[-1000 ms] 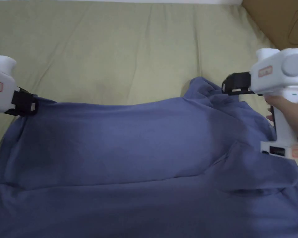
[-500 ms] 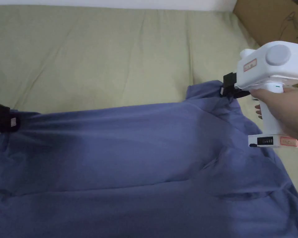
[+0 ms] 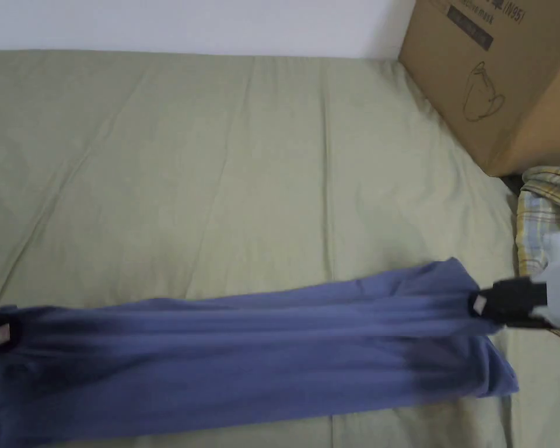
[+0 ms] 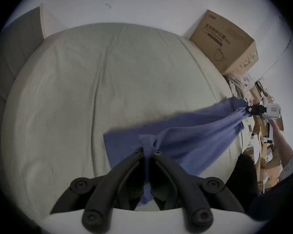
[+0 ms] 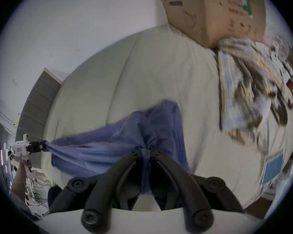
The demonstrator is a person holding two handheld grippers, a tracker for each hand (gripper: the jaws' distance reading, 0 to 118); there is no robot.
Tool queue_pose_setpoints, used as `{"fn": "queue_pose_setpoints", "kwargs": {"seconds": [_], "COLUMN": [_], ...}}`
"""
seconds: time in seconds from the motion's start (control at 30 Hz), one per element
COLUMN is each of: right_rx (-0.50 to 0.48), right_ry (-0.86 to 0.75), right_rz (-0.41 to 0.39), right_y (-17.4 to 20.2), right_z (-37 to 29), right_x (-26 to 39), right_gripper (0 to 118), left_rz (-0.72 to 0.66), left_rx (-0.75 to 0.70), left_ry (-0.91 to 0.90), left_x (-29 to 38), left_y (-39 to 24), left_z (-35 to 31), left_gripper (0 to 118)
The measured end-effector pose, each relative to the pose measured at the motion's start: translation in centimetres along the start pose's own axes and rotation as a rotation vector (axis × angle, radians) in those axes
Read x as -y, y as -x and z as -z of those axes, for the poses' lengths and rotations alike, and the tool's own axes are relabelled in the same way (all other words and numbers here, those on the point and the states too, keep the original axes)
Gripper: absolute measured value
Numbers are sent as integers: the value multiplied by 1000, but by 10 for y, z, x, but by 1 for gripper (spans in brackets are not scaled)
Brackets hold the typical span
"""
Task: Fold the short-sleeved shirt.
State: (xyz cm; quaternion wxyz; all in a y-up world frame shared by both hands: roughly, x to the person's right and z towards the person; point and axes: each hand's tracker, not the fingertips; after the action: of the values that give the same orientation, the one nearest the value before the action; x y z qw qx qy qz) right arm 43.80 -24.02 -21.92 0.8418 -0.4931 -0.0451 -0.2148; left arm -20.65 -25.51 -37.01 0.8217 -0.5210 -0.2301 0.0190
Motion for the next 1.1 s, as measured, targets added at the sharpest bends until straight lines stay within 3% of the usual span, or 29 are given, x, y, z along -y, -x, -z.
{"fn": "queue_pose_setpoints", "kwargs": {"seconds": [0.1,0.27,0.3,0.33,0.4,0.43,0.47,0.6,0.7,0.73,0.77,0.8,0.83,0.87,0.97,1.1], "right_rx": [1,4,-2,2,40,43,47,136,194,201,221,245,239,233,246,273], "right_ry": [67,37,19,-3,-80,-114,-157,-313,-355,-367,-371,-373,-376,-372,-342,-333], "right_rz": [81,89,104,106,73,56,37,-84,-183,-197,-212,-235,-252,-254,-239,-223], "right_y": [-18,-19,-24,-23,-13,-6,2,52,103,115,125,136,147,153,165,174], "right_z": [25,35,38,35,25,19,13,-1,4,10,16,23,30,35,49,55], "right_x": [28,43,40,39,36,34,32,21,24,25,26,27,34,35,39,40], "right_gripper": [10,11,20,38,90,103,103,103,103,102,95,73,17,1,1,1], "left_rz": [4,14,18,28,37,35,32,-36,-16,3,22,39,34,14,-65,-65], "left_rx": [-2,-9,-10,-25,-84,-93,-102,-79,-199,-295,-369,-394,-390,-371,-331,-348], "left_ry": [5,5,4,-4,-16,-38,-77,-207,-257,-266,-266,-261,-286,-291,-301,-310], "left_x": [26,43,44,45,44,44,43,34,30,30,29,29,30,30,31,34], "left_y": [7,3,3,1,-4,-6,-10,-39,-81,-94,-104,-105,-112,-115,-118,-121], "left_z": [15,24,23,20,14,9,2,-21,-22,-18,-14,-6,-2,1,7,9], "left_gripper": [4,8,17,45,100,116,117,116,114,104,84,47,0,1,1,1]}}
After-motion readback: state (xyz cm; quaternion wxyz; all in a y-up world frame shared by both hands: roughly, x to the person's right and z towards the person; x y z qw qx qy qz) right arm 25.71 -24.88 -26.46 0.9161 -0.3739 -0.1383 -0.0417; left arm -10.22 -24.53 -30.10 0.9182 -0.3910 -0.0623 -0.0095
